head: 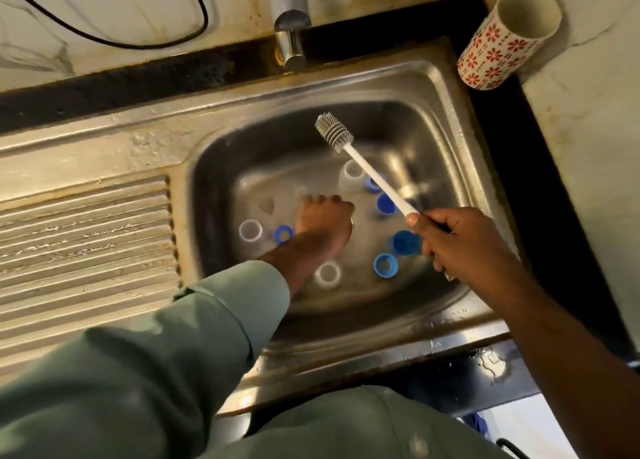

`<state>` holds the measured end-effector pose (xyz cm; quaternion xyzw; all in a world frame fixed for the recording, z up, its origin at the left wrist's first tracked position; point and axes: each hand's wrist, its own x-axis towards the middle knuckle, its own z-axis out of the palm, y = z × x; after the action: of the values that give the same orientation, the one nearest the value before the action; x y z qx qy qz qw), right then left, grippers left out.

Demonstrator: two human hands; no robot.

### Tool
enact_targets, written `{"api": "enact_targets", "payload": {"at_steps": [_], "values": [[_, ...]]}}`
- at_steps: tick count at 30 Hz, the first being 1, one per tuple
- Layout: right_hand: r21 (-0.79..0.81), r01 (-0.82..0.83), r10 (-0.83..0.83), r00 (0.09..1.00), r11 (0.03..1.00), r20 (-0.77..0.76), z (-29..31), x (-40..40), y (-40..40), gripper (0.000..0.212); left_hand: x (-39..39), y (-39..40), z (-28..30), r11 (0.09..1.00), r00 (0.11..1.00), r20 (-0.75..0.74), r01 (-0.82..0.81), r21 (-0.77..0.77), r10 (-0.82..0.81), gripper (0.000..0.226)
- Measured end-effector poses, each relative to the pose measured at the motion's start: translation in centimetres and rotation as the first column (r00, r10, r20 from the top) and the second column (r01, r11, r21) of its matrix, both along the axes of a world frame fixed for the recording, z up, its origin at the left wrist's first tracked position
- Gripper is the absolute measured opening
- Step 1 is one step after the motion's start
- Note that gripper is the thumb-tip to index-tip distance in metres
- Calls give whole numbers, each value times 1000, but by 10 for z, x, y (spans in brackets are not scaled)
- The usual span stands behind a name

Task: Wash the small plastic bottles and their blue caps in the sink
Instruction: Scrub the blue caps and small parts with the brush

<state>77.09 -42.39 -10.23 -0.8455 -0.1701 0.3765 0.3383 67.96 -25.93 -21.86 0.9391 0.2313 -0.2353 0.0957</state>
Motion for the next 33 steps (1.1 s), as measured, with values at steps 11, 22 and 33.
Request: {"api": "enact_targets", "payload": {"at_steps": [11,22,33], "values": [[41,-3,1,999,999,47,12,-10,-25,23,18,-103,-47,945,928,-185,326,-18,-324,19],[98,18,-22,999,995,40,17,-10,-60,22,-4,-69,28,756,806,198,-395,-523,558,36],[-247,-406,474,715,880,514,45,-32,-86,32,-79,6,114,-416,-143,-422,74,-906,895,31]]}}
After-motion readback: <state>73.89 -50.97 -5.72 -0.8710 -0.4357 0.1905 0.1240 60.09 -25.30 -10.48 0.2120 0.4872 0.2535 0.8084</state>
